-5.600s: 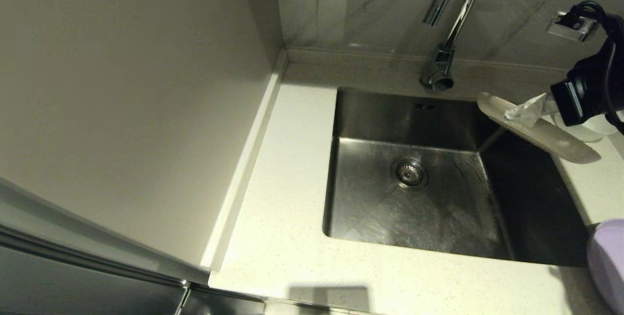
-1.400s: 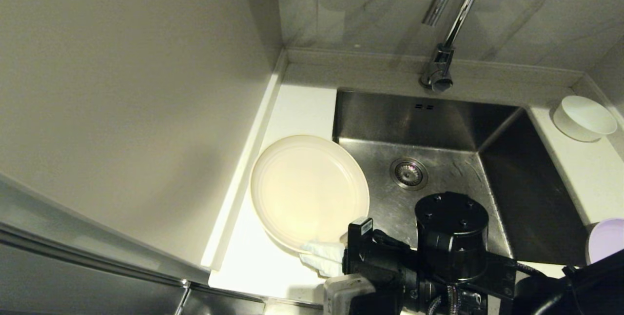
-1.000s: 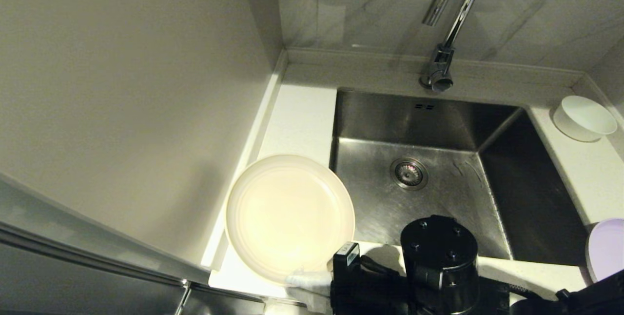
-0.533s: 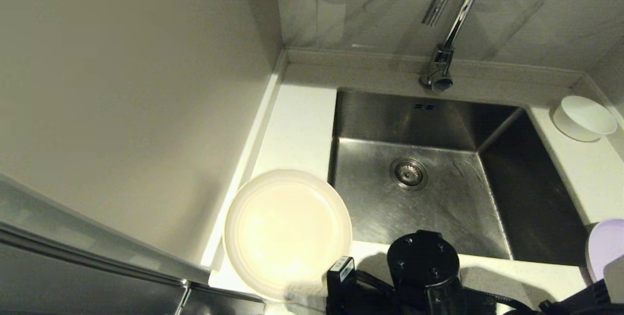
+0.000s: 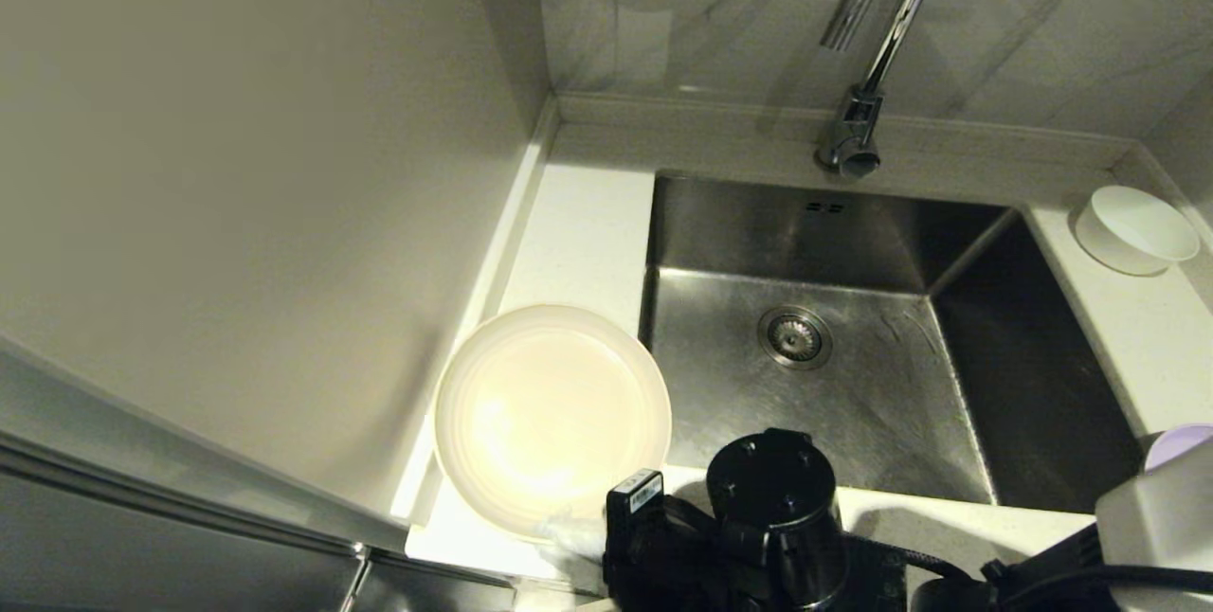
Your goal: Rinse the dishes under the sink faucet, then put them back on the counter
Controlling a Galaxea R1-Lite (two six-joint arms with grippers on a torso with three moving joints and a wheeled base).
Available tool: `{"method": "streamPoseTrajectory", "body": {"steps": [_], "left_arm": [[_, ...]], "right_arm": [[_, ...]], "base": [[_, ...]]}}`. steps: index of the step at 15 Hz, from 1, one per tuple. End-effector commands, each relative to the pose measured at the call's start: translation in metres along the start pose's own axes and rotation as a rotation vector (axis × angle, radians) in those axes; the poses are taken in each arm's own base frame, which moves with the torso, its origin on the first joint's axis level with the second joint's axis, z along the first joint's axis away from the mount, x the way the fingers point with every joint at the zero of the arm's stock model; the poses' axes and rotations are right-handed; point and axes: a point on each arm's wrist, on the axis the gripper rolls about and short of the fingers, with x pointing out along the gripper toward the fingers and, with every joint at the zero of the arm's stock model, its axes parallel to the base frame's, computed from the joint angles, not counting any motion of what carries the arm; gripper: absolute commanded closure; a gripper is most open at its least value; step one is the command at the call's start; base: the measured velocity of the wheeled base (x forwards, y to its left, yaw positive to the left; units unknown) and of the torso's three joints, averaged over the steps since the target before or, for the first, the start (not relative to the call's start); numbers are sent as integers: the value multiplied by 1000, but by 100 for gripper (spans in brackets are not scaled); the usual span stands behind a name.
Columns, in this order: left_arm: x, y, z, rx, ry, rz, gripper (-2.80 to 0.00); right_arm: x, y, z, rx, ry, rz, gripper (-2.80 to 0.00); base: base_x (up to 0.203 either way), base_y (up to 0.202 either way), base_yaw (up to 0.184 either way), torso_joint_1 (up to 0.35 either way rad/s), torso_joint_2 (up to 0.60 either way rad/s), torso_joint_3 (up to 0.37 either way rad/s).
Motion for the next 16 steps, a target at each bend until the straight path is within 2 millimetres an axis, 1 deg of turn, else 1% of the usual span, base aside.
{"method": "streamPoseTrajectory", "body": {"steps": [1, 4, 5, 10, 12, 14, 16], "left_arm": [[0, 0, 0, -1, -2, 1, 0], [0, 0, 0, -1, -2, 1, 0], [0, 0, 0, -1, -2, 1, 0], [0, 0, 0, -1, -2, 1, 0], [0, 0, 0, -1, -2, 1, 0], [0, 0, 0, -1, -2, 1, 0], [0, 0, 0, -1, -2, 1, 0]], "right_arm": [[6, -1, 0, -7, -4, -8, 0], [8, -1, -1, -10, 9, -14, 0], [9, -2, 0, -9, 8, -18, -280], [9, -3, 0, -8, 8, -20, -280], [7, -6, 2, -7, 4, -32, -280], [0, -15, 7, -5, -14, -61, -280], [-15, -34, 19, 9, -47, -112, -280]], "base": [[0, 0, 0, 0, 0, 0], [0, 0, 0, 0, 0, 0], [0, 0, 0, 0, 0, 0], [0, 0, 0, 0, 0, 0], [0, 0, 0, 0, 0, 0], [0, 0, 0, 0, 0, 0], [0, 0, 0, 0, 0, 0]]}}
